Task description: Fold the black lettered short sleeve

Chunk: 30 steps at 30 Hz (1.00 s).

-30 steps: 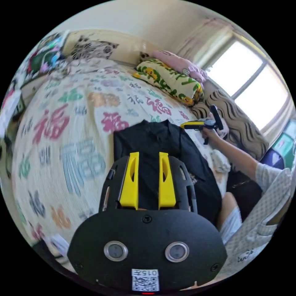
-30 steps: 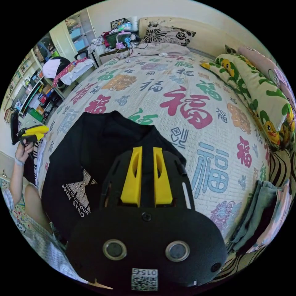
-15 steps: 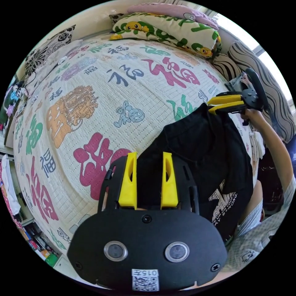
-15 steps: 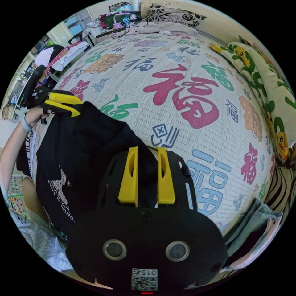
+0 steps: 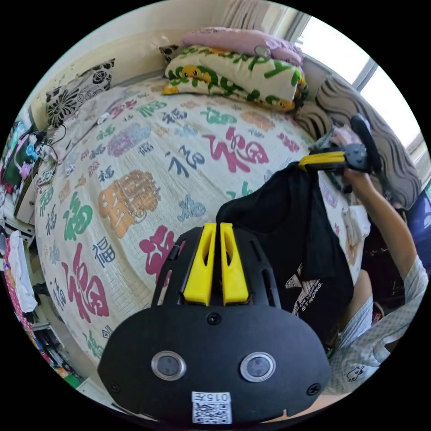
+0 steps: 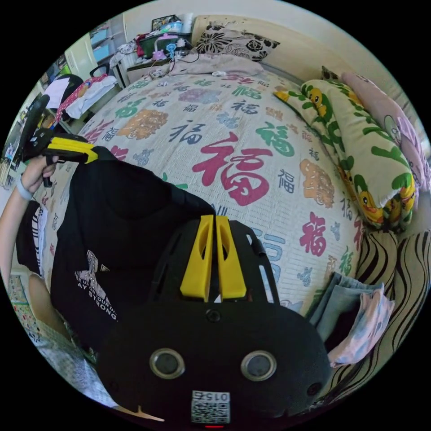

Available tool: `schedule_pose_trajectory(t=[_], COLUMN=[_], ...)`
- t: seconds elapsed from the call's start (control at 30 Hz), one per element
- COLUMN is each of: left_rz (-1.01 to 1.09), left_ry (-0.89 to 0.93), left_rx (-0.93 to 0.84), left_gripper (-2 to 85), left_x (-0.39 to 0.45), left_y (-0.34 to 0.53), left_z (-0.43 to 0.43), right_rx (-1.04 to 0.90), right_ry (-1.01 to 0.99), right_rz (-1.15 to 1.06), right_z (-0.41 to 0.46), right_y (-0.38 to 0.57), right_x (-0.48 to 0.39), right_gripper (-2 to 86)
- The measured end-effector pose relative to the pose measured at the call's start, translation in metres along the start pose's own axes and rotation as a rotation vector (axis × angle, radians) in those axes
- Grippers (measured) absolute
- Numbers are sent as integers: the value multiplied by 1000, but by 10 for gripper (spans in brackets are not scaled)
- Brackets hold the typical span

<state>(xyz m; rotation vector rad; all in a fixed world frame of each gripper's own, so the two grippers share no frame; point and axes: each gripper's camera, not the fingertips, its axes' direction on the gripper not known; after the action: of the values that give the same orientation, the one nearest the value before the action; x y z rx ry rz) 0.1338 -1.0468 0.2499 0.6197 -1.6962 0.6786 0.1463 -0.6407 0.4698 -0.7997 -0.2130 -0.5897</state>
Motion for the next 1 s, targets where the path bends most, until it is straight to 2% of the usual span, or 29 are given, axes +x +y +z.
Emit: schedule_pose_trajectory(t=[0.07, 0.13, 0.33, 0.5, 0.6, 0.8, 1.0], left_rz=[-51, -49, 53, 214, 231, 35, -64], left_ry=[11, -22, 4, 56, 79, 107, 30], left_rx=[88, 99, 110, 159, 187, 165, 84], left_gripper=[4, 5, 6, 6, 6, 4, -1], left_x=[3, 11, 53, 135, 185, 253, 286], left_y=[3, 7, 70, 207, 296, 444, 510], left_z=[-22, -34, -59, -89, -102, -94, -73], right_rx=[57, 88, 68, 113, 89, -17, -62], right_ry=[-13, -53, -99, -267, -305, -342, -201], right_rz=[52, 81, -40, -140, -183, -137, -185], right_z=[-18, -31, -53, -92, -105, -90, -66], right_y=[10, 23, 106, 253, 344, 485, 548], right_x=[4, 7, -22, -66, -108, -183, -221], right_gripper=[-10, -10, -9, -9, -9, -9, -9])
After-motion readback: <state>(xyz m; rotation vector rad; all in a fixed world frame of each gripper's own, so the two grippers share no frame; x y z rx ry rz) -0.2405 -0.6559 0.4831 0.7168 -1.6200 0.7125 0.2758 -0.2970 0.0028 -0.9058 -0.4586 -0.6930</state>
